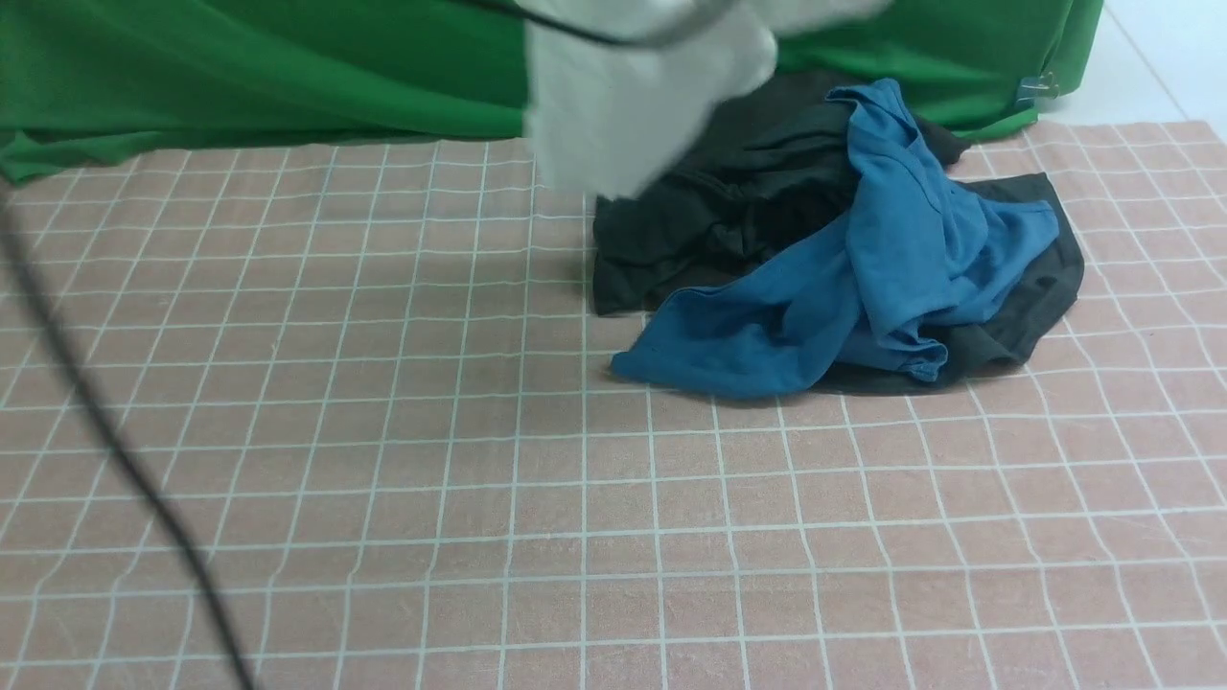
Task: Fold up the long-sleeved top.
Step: Spread the long sleeves with your arms and place them on the tabletop
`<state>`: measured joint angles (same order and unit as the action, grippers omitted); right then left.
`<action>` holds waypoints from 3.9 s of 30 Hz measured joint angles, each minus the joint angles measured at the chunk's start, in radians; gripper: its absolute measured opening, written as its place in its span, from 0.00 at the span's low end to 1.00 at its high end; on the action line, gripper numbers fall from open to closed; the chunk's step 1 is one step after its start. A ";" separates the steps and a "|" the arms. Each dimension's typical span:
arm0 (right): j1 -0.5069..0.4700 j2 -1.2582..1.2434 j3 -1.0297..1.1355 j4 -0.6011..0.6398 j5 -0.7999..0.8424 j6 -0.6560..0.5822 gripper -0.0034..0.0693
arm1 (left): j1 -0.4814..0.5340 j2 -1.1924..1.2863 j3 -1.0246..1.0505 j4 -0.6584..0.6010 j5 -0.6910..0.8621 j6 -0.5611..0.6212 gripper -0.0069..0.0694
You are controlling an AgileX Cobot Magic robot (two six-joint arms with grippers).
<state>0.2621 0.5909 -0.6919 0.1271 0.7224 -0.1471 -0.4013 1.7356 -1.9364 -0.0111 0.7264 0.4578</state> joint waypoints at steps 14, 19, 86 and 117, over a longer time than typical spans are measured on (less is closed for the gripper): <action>0.000 0.000 0.000 0.000 -0.006 0.000 0.32 | 0.609 -0.137 0.153 0.045 0.174 -0.037 0.23; 0.000 0.000 0.000 0.000 -0.006 0.000 0.32 | 0.764 -0.099 0.332 0.045 0.091 -0.037 0.23; 0.000 0.000 0.001 -0.033 0.071 -0.001 0.35 | -0.180 0.464 -0.324 -0.123 0.125 0.066 0.18; 0.000 0.000 0.001 -0.029 -0.068 0.028 0.35 | 0.693 -0.076 0.371 -0.096 0.025 0.148 0.19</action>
<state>0.2621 0.5909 -0.6910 0.0980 0.6548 -0.1187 0.2912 1.6595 -1.5655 -0.1070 0.7518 0.6058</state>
